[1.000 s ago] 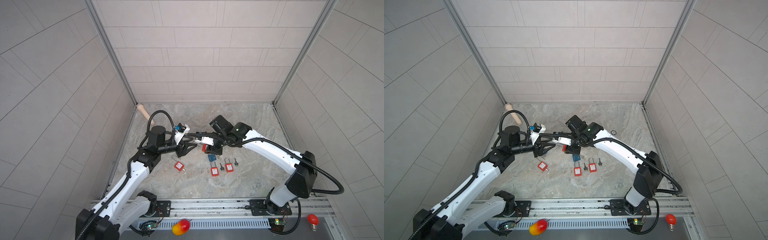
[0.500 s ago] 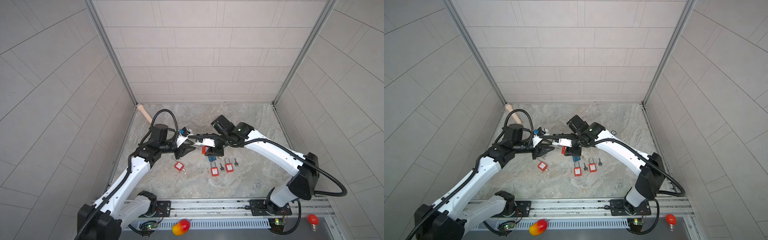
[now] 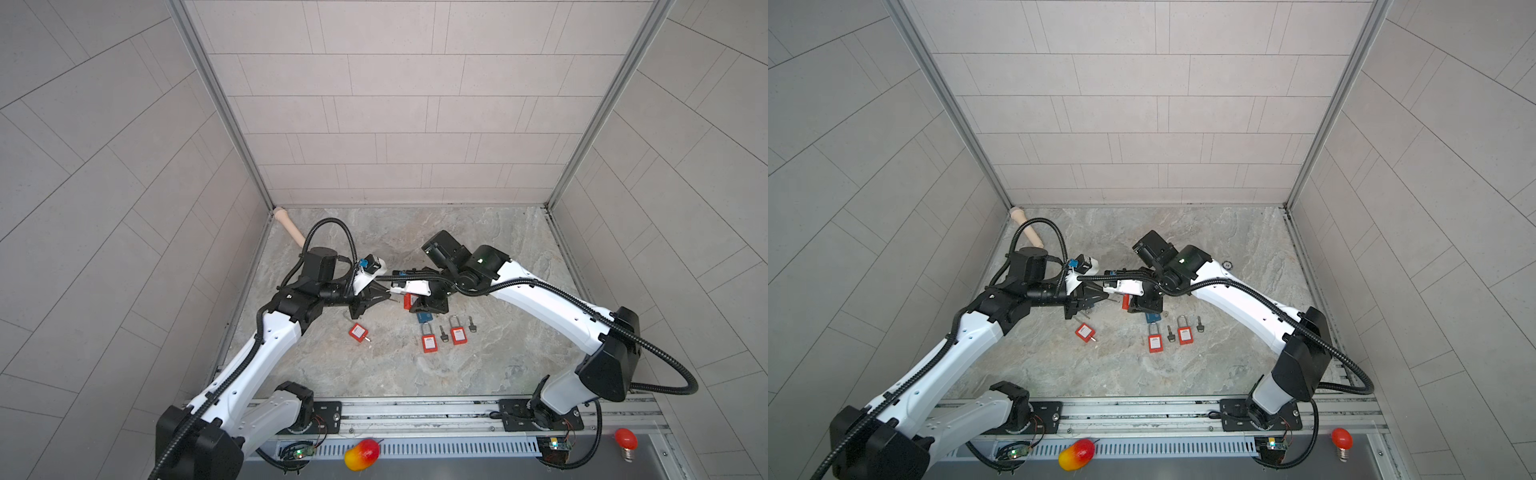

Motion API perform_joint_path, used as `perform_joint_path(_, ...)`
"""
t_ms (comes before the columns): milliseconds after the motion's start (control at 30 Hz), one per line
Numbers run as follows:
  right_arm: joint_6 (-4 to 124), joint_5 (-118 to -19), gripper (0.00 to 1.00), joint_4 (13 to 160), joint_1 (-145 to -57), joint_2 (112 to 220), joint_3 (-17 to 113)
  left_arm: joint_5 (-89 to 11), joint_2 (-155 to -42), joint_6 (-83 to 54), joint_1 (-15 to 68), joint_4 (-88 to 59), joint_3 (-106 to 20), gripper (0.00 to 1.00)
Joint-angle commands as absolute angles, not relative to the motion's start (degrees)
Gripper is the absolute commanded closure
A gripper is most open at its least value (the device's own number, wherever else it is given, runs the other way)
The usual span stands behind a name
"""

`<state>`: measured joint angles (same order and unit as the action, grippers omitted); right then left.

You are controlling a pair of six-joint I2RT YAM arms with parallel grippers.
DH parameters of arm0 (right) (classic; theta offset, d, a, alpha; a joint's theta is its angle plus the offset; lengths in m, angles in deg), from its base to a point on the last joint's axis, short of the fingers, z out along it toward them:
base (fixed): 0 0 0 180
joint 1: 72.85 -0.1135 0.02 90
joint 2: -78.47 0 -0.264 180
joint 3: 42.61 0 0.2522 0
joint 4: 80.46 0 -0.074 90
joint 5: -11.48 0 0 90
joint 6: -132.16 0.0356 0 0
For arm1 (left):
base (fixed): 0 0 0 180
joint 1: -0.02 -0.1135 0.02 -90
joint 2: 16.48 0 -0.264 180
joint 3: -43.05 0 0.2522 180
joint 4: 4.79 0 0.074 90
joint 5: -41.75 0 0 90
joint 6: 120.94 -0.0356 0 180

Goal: Lock with the key

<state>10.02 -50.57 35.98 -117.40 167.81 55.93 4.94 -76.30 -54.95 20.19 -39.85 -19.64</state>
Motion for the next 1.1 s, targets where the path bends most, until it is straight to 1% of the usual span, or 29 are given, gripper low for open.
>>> perform_joint_path(0, 8.7, -50.9, 0.84, 36.0, -117.7, 166.1, 58.1, 7.0, -76.7, -55.7, 20.6, -40.0, -21.5, 0.90)
perform_joint_path(133, 8.3, -51.1, 0.83, 36.0, -117.8, 166.0, 58.3, 7.8, -77.1, -55.4, 20.7, -40.0, -21.8, 0.98)
perform_joint_path(200, 8.0, -51.3, 0.78, 35.8, -117.8, 166.0, 58.4, 8.4, -77.6, -55.0, 20.7, -39.9, -22.0, 1.00)
perform_joint_path(233, 7.9, -51.5, 0.74, 35.8, -117.8, 166.0, 58.5, 8.7, -77.8, -54.7, 20.9, -39.9, -22.1, 1.00)
perform_joint_path(367, 7.8, -53.4, 0.49, 35.5, -117.7, 165.5, 58.8, 9.5, -78.1, -52.2, 21.6, -36.5, -21.4, 1.00)
perform_joint_path(433, 7.4, -55.5, 0.44, 34.4, -117.3, 164.8, 58.7, 9.5, -77.5, -49.0, 21.8, -31.5, -19.9, 1.00)
perform_joint_path(533, 6.3, -58.1, 0.39, 32.5, -115.7, 163.6, 58.6, 9.3, -76.4, -44.2, 22.2, -22.2, -17.1, 1.00)
perform_joint_path(667, 5.4, -57.5, 0.36, 30.3, -112.2, 160.7, 57.9, 9.8, -76.3, -38.7, 23.1, -10.6, -14.3, 1.00)
perform_joint_path(800, 4.1, -56.1, 0.36, 28.5, -108.2, 158.4, 56.9, 9.8, -77.4, -37.6, 24.8, -6.4, -14.2, 1.00)
perform_joint_path(867, 2.5, -53.9, 0.38, 27.3, -106.9, 157.9, 56.4, 9.9, -77.9, -37.8, 25.7, -5.4, -14.5, 1.00)
perform_joint_path(1067, 1.7, -50.2, 0.45, 26.2, -106.9, 158.9, 56.5, 10.3, -79.4, -37.3, 27.7, -2.6, -14.9, 1.00)
